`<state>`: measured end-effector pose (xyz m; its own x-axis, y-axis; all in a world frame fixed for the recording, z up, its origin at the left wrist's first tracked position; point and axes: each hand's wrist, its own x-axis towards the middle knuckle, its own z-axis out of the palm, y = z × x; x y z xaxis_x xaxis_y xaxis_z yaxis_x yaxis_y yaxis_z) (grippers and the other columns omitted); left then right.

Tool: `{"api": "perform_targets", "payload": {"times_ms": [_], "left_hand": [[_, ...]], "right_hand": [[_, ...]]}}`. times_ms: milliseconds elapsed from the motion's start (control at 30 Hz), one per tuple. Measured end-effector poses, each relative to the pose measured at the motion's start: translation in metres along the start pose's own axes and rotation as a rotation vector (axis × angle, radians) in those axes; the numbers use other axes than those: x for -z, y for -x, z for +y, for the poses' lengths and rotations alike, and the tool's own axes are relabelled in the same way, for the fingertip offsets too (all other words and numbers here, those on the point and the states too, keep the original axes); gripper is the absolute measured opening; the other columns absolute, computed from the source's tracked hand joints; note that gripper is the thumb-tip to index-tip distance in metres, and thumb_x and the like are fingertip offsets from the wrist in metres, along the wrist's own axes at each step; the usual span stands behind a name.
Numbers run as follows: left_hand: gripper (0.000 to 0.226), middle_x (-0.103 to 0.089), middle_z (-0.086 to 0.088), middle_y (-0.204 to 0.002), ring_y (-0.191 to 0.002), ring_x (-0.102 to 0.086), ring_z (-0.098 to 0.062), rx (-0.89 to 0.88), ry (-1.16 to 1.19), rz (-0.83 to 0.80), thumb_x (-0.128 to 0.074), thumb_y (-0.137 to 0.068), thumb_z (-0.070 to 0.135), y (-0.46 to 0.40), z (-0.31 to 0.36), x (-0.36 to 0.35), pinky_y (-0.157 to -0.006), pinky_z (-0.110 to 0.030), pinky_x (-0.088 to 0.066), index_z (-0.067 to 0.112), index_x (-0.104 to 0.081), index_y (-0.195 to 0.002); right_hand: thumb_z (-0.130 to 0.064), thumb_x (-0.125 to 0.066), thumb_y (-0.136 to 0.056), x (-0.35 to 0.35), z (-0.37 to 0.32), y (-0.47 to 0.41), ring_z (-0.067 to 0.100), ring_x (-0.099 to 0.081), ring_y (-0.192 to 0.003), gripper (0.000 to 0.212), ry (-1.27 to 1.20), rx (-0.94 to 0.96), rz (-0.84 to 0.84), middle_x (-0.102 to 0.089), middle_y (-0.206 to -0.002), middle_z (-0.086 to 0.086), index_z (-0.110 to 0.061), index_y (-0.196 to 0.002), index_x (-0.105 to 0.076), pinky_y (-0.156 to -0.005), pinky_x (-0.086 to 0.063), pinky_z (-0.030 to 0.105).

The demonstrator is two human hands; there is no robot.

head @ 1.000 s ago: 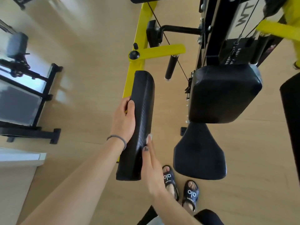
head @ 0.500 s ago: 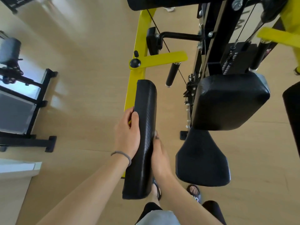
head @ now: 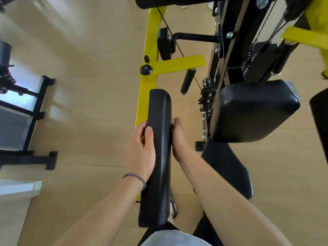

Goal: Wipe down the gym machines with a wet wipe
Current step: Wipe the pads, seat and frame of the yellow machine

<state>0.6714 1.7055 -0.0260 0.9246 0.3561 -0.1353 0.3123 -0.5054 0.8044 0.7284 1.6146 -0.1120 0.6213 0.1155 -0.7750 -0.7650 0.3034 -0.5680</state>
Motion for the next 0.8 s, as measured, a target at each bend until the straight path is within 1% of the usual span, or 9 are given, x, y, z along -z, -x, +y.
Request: {"api": "perform_targets", "payload": {"times_ms": [67, 133, 233, 333, 367, 433, 567, 667, 800], "left_hand": [[0.030, -0.061, 0.028, -0.108, -0.098, -0.051, 0.022, -0.008, 0.003, 0.008, -0.043, -0.106, 0.029, 0.000, 0.000, 0.000, -0.082, 0.000, -0.039, 0.024, -0.060, -0.129], [0.030, -0.060, 0.029, -0.108, -0.097, -0.051, 0.024, -0.004, 0.011, 0.001, -0.042, -0.106, 0.029, 0.000, 0.000, 0.000, -0.080, 0.004, -0.036, 0.024, -0.060, -0.130], [0.032, -0.058, 0.031, -0.107, -0.097, -0.051, 0.024, 0.005, 0.002, -0.009, -0.041, -0.106, 0.032, 0.001, -0.002, 0.000, -0.077, 0.006, -0.035, 0.025, -0.059, -0.132], [0.033, -0.057, 0.027, -0.108, -0.095, -0.047, 0.028, 0.007, -0.036, -0.008, -0.040, -0.106, 0.035, 0.000, -0.002, 0.000, -0.075, 0.009, -0.032, 0.027, -0.057, -0.133], [0.033, -0.057, 0.026, -0.109, -0.093, -0.046, 0.031, 0.006, -0.038, -0.005, -0.041, -0.106, 0.035, 0.001, -0.003, 0.000, -0.074, 0.010, -0.030, 0.027, -0.057, -0.133], [0.034, -0.057, 0.024, -0.111, -0.092, -0.045, 0.032, 0.010, -0.038, -0.003, -0.040, -0.106, 0.035, 0.001, -0.002, 0.000, -0.074, 0.010, -0.029, 0.027, -0.057, -0.134], [0.032, -0.058, 0.028, -0.102, -0.091, -0.049, 0.026, -0.002, -0.027, -0.015, -0.040, -0.106, 0.036, -0.001, -0.004, 0.001, -0.073, 0.006, -0.034, 0.028, -0.058, -0.130], [0.030, -0.060, 0.027, -0.097, -0.089, -0.052, 0.021, 0.003, -0.043, -0.010, -0.039, -0.105, 0.037, 0.000, -0.002, 0.002, -0.072, 0.001, -0.037, 0.028, -0.058, -0.127], [0.033, -0.064, 0.015, -0.108, -0.093, -0.057, 0.004, -0.021, -0.039, -0.015, -0.039, -0.106, 0.036, 0.000, -0.002, 0.001, -0.079, -0.008, -0.041, 0.023, -0.060, -0.127]], "right_hand": [[-0.081, -0.030, -0.080, 0.007, 0.044, 0.023, 0.023, -0.059, -0.125, 0.088, 0.005, -0.050, -0.022, -0.066, -0.134, 0.007, -0.021, -0.137, -0.061, -0.116, -0.038, 0.046], [-0.086, -0.032, -0.075, 0.014, 0.077, 0.045, 0.024, -0.056, -0.130, 0.095, -0.001, -0.112, -0.042, -0.063, -0.138, 0.005, -0.023, -0.142, -0.056, -0.119, -0.034, 0.049], [-0.082, -0.030, -0.085, 0.019, 0.074, 0.038, 0.026, -0.054, -0.132, 0.090, -0.065, -0.170, -0.076, -0.061, -0.141, 0.008, -0.018, -0.144, -0.054, -0.121, -0.030, 0.049], [-0.069, -0.024, -0.099, 0.009, 0.026, 0.011, 0.028, -0.064, -0.119, 0.073, -0.148, -0.126, -0.104, -0.070, -0.124, 0.013, -0.013, -0.120, -0.065, -0.116, -0.039, 0.045], [-0.068, -0.024, -0.099, 0.006, 0.018, 0.004, 0.028, -0.065, -0.116, 0.072, -0.170, -0.122, -0.113, -0.071, -0.120, 0.013, -0.013, -0.119, -0.066, -0.114, -0.041, 0.045], [-0.068, -0.023, -0.099, 0.007, 0.019, 0.013, 0.026, -0.064, -0.118, 0.073, -0.113, -0.100, -0.095, -0.071, -0.123, 0.012, -0.014, -0.124, -0.064, -0.115, -0.040, 0.045], [-0.069, -0.025, -0.100, 0.024, 0.084, 0.075, 0.022, -0.051, -0.133, 0.071, 0.005, -0.167, -0.065, -0.059, -0.141, 0.005, -0.018, -0.139, -0.053, -0.122, -0.028, 0.046], [-0.069, -0.028, -0.101, 0.033, 0.130, 0.112, 0.020, -0.055, -0.128, 0.063, -0.034, -0.232, -0.079, -0.064, -0.130, 0.000, -0.023, -0.132, -0.057, -0.122, -0.030, 0.048], [-0.076, -0.032, -0.088, 0.032, 0.138, 0.125, 0.020, -0.060, -0.122, 0.052, 0.002, -0.144, -0.061, -0.070, -0.116, -0.005, -0.039, -0.105, -0.065, -0.118, -0.035, 0.049]]}}
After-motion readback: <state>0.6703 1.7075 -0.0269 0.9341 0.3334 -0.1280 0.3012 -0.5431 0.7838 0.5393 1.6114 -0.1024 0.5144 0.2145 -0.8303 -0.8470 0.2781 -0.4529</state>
